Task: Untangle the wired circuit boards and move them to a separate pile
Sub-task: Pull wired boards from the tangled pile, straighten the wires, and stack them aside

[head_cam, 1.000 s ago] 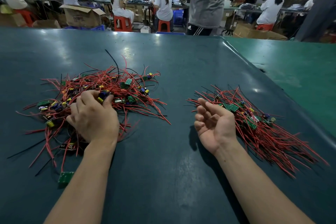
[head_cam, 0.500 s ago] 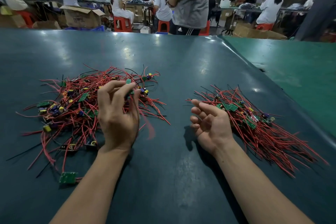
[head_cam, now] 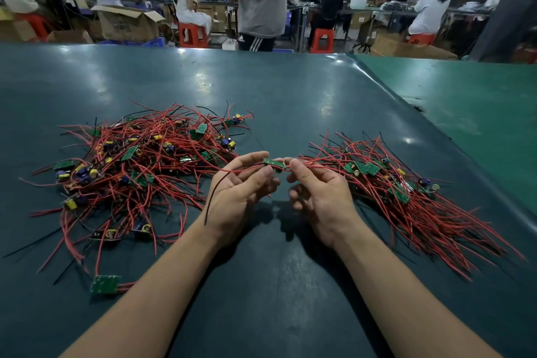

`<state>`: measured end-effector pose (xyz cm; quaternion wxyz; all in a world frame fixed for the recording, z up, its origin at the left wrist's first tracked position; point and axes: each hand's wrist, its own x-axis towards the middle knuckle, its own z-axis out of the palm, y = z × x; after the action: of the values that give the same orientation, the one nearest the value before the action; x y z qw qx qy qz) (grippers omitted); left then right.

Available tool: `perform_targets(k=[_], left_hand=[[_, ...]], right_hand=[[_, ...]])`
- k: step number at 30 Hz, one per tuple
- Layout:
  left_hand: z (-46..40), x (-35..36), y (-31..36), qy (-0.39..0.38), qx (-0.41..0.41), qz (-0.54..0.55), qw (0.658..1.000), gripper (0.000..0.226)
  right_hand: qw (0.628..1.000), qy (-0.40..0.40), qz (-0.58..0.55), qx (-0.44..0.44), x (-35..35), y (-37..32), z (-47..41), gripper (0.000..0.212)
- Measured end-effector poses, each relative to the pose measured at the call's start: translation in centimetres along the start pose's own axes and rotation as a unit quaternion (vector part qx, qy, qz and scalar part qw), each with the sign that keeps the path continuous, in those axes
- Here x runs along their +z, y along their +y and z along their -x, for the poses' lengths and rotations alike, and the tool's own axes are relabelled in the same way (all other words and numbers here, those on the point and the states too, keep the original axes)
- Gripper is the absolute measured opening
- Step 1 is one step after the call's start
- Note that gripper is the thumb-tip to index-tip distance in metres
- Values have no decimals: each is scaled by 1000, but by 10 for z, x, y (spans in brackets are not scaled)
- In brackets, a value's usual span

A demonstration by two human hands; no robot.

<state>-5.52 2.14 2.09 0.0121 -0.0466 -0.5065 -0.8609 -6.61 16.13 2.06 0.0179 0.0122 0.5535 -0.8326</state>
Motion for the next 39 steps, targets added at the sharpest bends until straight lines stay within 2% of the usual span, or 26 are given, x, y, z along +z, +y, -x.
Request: perform_targets(k=[3,5,7,9,12,14,17,22,25,29,32,36,37,39], left_hand=[[-1,3,3,26,-19,34,999,24],[-2,1,7,47,-33,66,996,19],[-2,-2,11,33,-54,105,992,19],[0,-3,14,-5,-82,140,987,23],[4,0,14,-45,-120,123,984,25],[5,3,12,-41,-128,96,986,25],[6,4,7,-40,-116,52,991,28],[2,2,3,-1,-85,6,996,24],[1,0,3,5,-90,-9,996,23],[1,-1,3,-26,-145,-23,989,26],[1,-1,3,-40,-160,-31,986,30],[3,-3,4,-60,-147,-31,987,28],[3,-2,4,-58,-140,-25,988,27],[2,-2,4,-48,-132,-14,990,26]], right_hand=[[1000,5,-18,-1,2,-2,0,23],[998,38,-46,5,0,-4,-2,33],[993,85,-85,20,-5,-8,-7,38],[988,93,-117,37,-11,-11,-9,42],[993,30,-98,64,-12,-11,-7,45],[997,-29,-30,64,-9,-6,-4,36],[992,-115,17,46,-5,0,-2,37],[983,-165,74,23,-9,-2,0,20],[986,-145,60,53,-11,-8,1,15],[996,-69,-12,62,-14,-18,-1,20],[986,-43,-140,75,-15,-23,0,13],[954,-22,-293,66,-18,-26,-1,15],[955,-17,-288,64,-17,-25,-1,15],[981,8,-182,61,-12,-20,-3,9]])
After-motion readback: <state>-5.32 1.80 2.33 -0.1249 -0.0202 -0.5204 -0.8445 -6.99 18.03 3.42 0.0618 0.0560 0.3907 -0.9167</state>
